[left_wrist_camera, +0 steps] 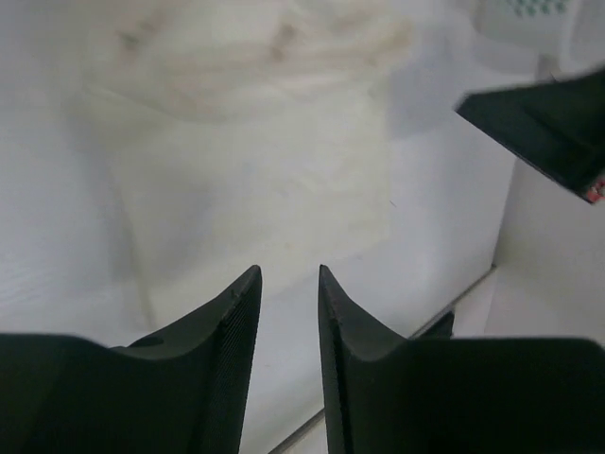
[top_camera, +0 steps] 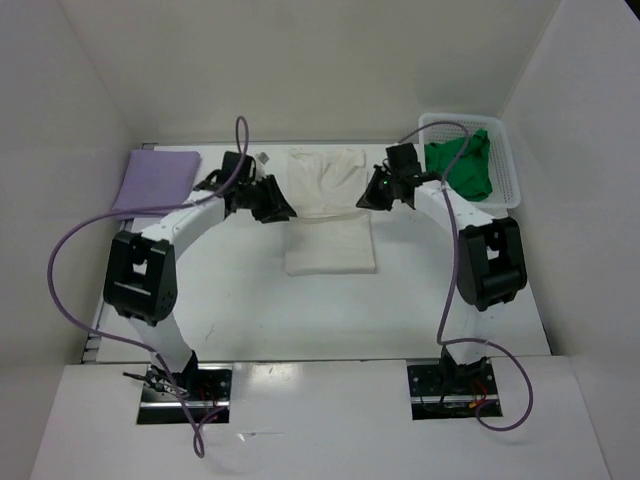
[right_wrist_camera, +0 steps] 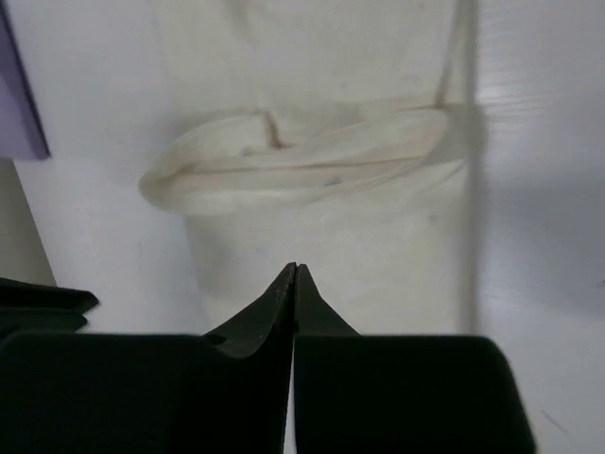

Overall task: Fold and stack the t-shirts
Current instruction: Fold the folded rectangular tshirt in 1/3 of the way, then grab one side of the 2/3 rectangular tshirt with both arms, then fold the long partially folded tshirt into a neat square, then put the neatly folded tshirt into the corner of the board with the left arm, then grab crumpled tshirt from bin with the right arm, then move the tshirt to the center of the board

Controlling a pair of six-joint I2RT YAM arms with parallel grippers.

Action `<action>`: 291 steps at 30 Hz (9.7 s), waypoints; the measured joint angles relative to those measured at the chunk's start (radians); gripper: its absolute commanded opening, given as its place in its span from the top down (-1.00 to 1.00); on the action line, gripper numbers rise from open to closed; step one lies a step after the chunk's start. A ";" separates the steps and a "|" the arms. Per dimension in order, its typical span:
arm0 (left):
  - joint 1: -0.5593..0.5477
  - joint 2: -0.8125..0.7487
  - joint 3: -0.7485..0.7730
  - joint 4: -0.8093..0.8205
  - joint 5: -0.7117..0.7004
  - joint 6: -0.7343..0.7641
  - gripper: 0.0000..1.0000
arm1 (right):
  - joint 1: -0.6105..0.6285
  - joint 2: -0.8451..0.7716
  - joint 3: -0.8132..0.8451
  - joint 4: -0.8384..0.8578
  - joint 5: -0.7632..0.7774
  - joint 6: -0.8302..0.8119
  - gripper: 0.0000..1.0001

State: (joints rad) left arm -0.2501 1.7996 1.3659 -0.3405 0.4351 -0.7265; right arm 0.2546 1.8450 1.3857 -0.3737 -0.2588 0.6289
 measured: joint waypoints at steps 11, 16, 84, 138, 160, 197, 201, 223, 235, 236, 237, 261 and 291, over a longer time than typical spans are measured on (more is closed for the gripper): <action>-0.161 0.023 -0.323 0.125 0.033 -0.074 0.30 | 0.247 0.255 0.128 0.035 -0.058 0.006 1.00; -0.171 0.019 -0.351 0.148 0.032 -0.090 0.30 | 0.180 0.465 0.363 0.015 -0.091 0.021 1.00; -0.051 -0.419 -0.198 -0.353 0.080 0.046 1.00 | 0.122 -0.740 -0.605 -0.089 -0.076 0.344 1.00; -0.160 0.106 -0.173 0.164 0.009 -0.112 -0.19 | 0.066 0.705 0.679 0.059 -0.361 0.033 0.99; 0.059 0.198 -0.090 0.187 0.032 -0.033 -0.77 | 0.043 0.379 0.617 -0.005 -0.346 0.005 -0.46; 0.696 0.055 0.072 0.286 0.013 -0.153 -0.90 | -0.214 -0.490 -0.342 0.119 -0.423 0.011 -0.48; 0.812 -0.049 -0.268 0.412 0.016 -0.271 -1.00 | -0.192 -0.483 -0.350 0.119 -0.439 0.005 -0.48; 0.571 -0.446 -0.317 0.115 -0.161 -0.129 -0.35 | -0.190 -0.415 -0.176 0.042 -0.101 0.008 1.00; -0.071 -0.304 -0.263 0.166 -0.033 0.004 0.05 | -0.385 0.119 0.274 -0.005 0.322 -0.021 -0.30; -0.085 -0.303 -0.278 0.171 -0.024 0.010 0.01 | -0.390 0.174 0.320 -0.021 0.347 -0.029 -0.30; -0.101 -0.301 -0.295 0.171 -0.016 0.015 0.01 | -0.392 0.224 0.362 -0.037 0.371 -0.037 -0.30; -0.164 -0.215 -0.254 0.150 0.015 0.011 -0.17 | -0.411 0.195 0.515 -0.134 0.399 -0.047 0.99; 0.470 -0.482 -0.252 0.109 0.100 -0.117 -0.36 | 0.063 -0.407 0.636 0.170 -0.351 0.137 0.99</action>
State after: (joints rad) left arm 0.2195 1.3174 1.1137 -0.2317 0.5346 -0.8436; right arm 0.3176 1.4380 2.0216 -0.2039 -0.6102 0.7654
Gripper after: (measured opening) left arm 0.680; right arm 0.015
